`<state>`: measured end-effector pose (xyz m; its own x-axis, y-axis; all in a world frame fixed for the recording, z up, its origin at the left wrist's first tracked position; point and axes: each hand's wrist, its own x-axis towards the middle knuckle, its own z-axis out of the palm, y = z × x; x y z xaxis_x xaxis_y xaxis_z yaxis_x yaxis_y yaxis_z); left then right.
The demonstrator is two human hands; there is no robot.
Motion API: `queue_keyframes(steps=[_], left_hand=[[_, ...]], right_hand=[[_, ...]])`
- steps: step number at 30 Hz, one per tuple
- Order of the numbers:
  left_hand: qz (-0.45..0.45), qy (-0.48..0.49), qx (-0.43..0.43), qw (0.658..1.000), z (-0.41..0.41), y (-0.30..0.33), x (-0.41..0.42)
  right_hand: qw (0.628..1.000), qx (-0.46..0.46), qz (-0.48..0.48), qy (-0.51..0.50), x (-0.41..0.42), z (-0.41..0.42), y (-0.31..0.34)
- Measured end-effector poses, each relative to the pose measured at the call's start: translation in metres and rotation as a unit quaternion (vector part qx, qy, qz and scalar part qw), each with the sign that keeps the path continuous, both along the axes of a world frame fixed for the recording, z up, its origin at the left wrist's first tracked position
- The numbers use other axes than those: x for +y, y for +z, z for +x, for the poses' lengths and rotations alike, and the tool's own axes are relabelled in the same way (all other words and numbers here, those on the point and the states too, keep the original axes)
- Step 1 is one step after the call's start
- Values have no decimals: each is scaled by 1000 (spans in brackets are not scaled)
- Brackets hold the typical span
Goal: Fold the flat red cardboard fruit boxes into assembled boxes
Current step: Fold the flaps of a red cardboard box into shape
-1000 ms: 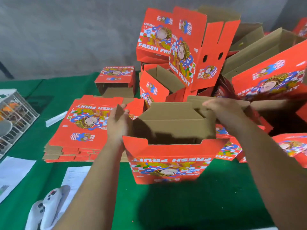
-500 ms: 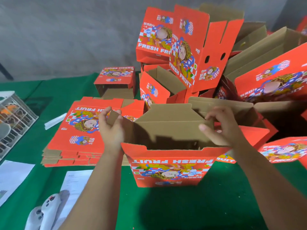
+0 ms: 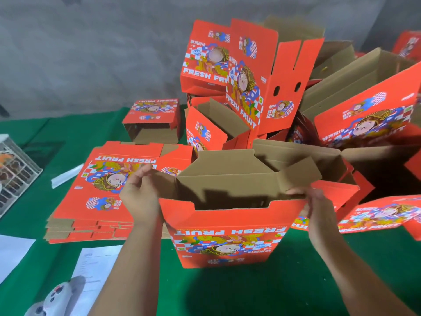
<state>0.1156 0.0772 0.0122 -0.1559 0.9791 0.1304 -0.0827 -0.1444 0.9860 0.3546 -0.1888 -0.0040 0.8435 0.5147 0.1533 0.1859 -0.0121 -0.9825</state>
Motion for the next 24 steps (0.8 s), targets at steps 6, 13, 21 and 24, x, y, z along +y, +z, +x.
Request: queue_keyframes(steps=[6, 13, 21, 24], left_hand=[[22, -17, 7, 1000, -13, 7, 0], [52, -57, 40, 996, -16, 7, 0], [150, -71, 127, 978, -27, 10, -20], [202, -123, 168, 957, -29, 15, -33]], right_hand=[[998, 48, -27, 38, 8, -8, 10], [989, -102, -100, 47, 10, -44, 13], [979, -116, -170, -13, 23, -47, 12], [917, -303, -245, -89, 29, -53, 27]])
